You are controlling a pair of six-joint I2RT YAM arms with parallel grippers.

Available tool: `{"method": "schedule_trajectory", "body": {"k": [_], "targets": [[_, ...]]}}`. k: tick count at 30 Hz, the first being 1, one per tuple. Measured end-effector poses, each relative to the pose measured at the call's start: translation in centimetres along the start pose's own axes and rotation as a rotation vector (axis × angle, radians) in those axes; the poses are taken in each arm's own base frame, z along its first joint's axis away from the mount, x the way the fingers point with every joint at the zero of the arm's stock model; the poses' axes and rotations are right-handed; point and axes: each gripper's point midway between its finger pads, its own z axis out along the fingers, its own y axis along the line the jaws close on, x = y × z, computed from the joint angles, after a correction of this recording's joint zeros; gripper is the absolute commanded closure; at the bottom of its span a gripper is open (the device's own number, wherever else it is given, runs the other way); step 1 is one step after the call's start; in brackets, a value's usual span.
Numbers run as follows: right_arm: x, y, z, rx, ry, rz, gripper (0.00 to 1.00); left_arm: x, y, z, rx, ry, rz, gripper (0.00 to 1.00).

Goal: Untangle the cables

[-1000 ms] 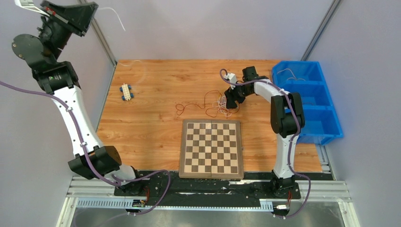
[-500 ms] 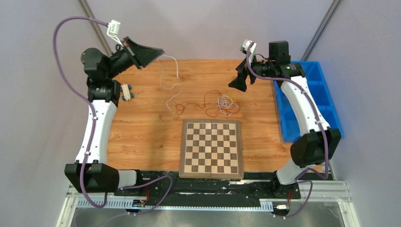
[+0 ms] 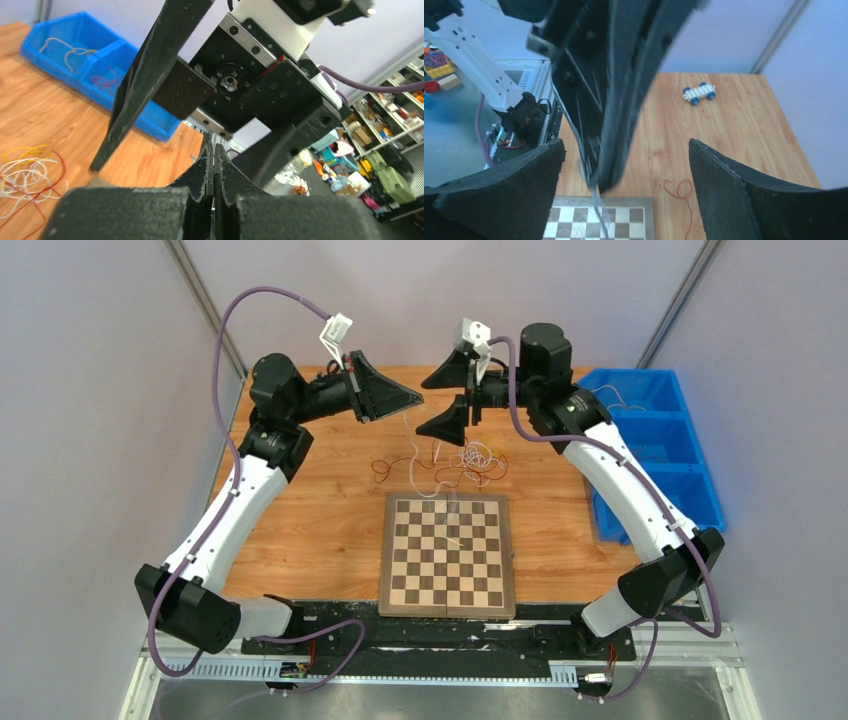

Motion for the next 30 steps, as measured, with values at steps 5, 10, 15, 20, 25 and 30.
{"method": "schedule_trajectory", "body": {"k": [5, 10, 15, 20, 25, 30], "targets": [[0.1, 2.3, 2.2, -0.064, -0.029, 0.017, 1.0, 1.0, -0.7, 1.1, 0.018, 0.018, -0.019, 1.0], [2.8, 2.5, -0.3, -0.004, 0.004, 0.119, 1.0, 0.2, 0.0, 1.0, -0.006, 0.007, 0.015, 1.0], [2.0, 2.2, -2.9, 0.066, -0.016, 0.125, 1.0, 0.2, 0.4, 1.2, -0.01, 0.005, 0.005, 0.38], [0.9, -0.6, -8.1, 0.234, -0.021, 0.119, 1.0, -1.0, 0.2, 1.1, -0.006, -0.027, 0.034, 0.0], [0.7, -4.6, -16.3, 0.485, 0.03, 0.109, 1.0, -1.6, 0.9, 0.7, -0.043, -0.043, 0.107, 0.0], [-0.9, -6.7, -26.8, 0.782, 0.087, 0.077, 1.0, -0.8, 1.7, 0.2, -0.083, -0.019, 0.162, 0.0]]}}
